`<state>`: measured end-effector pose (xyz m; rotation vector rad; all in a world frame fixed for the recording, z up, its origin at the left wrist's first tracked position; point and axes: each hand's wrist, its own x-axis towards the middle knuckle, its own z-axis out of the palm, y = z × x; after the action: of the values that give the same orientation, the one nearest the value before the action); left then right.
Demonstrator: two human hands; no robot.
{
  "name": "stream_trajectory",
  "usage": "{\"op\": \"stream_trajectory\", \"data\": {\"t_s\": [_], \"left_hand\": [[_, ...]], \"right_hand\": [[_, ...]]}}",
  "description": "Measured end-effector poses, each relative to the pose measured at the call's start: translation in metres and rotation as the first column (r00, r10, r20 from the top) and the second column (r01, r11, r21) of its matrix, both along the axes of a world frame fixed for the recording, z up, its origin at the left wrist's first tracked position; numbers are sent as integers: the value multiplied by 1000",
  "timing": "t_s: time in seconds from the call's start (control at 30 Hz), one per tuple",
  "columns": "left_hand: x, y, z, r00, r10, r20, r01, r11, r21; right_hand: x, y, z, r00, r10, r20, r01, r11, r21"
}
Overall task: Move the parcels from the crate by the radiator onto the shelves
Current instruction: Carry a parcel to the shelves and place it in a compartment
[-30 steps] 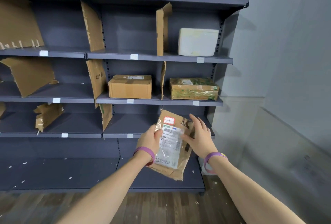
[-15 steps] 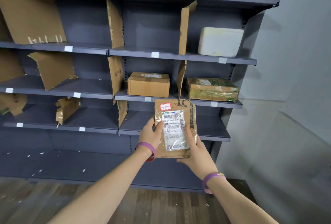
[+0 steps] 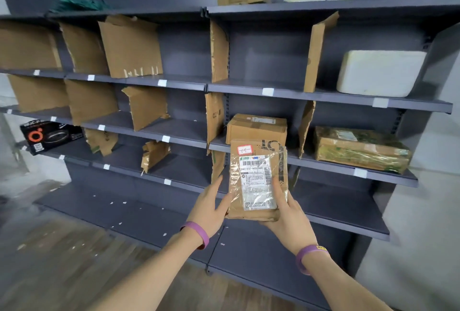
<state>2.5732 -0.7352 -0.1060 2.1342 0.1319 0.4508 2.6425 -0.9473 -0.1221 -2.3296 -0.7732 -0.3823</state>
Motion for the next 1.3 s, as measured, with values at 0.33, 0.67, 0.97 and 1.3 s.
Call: {"op": "stream_trajectory", "data": {"t_s": [0.33, 0.67, 0.97, 1.3], "left_hand": [[-50, 98, -12, 919, 390, -63, -311, 811, 495], [-58, 204, -30, 880, 443, -171, -335, 834, 438], [-37, 330, -27, 937, 342, -72, -304, 899, 317], [-2, 454, -23, 931, 343, -121, -281, 891, 357]], "right_hand": [[23, 109, -7, 981, 182, -67, -181, 983, 19], [14, 256, -27, 955, 264, -134, -263, 964, 24], [12, 386, -21, 976, 164, -140, -155, 985, 75], [45, 502, -9, 988, 88, -128, -78, 994, 82]]}}
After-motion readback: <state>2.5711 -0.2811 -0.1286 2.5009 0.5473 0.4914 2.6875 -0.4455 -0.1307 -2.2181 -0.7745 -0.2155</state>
